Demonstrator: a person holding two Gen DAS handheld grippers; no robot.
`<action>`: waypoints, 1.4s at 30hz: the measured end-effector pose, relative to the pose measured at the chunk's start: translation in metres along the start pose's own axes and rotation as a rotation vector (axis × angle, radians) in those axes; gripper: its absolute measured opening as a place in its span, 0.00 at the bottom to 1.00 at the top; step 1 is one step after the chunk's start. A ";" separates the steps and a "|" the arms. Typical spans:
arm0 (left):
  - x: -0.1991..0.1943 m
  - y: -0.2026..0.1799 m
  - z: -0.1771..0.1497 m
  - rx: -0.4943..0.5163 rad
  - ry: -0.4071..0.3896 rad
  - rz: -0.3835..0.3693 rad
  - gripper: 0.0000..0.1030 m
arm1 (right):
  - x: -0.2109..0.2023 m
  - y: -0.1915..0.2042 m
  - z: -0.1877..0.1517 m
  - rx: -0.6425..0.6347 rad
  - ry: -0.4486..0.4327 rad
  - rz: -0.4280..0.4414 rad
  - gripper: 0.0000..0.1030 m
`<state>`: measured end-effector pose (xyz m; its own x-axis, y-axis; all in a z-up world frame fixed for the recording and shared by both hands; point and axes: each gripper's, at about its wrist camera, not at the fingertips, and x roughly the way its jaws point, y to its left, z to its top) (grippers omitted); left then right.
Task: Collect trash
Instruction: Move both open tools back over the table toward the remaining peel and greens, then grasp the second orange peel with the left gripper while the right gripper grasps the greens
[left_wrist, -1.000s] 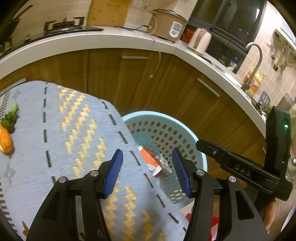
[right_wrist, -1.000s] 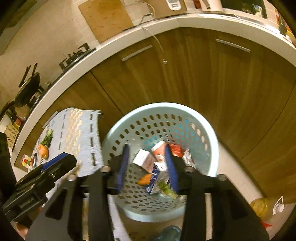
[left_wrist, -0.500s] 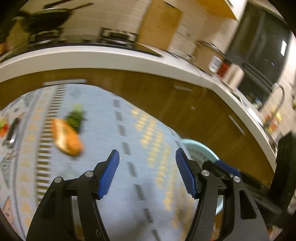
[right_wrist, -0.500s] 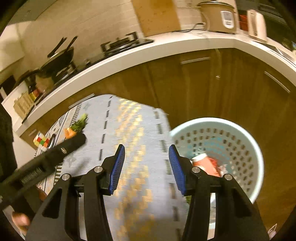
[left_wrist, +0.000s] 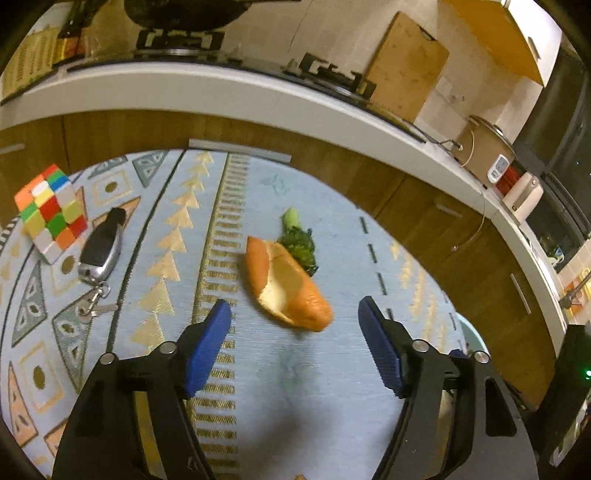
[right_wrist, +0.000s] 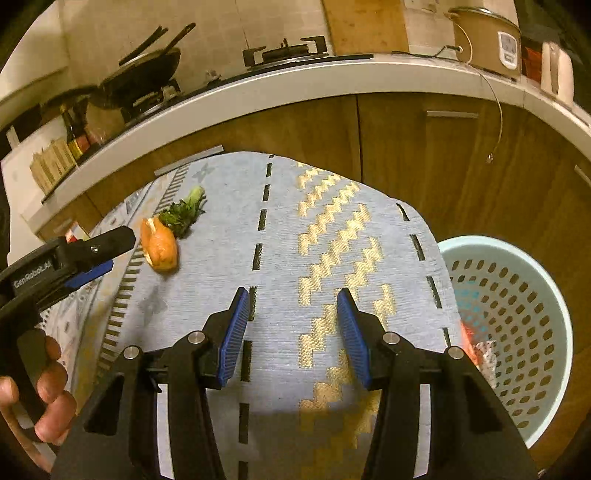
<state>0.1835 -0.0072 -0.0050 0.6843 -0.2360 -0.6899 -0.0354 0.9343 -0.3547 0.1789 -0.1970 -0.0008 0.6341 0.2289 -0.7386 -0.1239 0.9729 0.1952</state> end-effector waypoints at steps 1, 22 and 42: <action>0.006 0.001 0.002 -0.001 0.011 -0.001 0.70 | 0.001 0.001 0.000 -0.009 0.000 -0.002 0.44; 0.027 0.001 0.010 0.109 0.056 0.016 0.26 | 0.016 0.040 0.056 -0.031 0.073 0.069 0.44; 0.002 0.057 -0.001 0.034 -0.086 0.109 0.25 | 0.112 0.117 0.071 -0.070 0.119 0.122 0.44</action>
<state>0.1824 0.0457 -0.0274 0.7375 -0.1103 -0.6663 -0.0890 0.9621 -0.2579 0.2896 -0.0600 -0.0151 0.5167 0.3438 -0.7841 -0.2501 0.9365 0.2459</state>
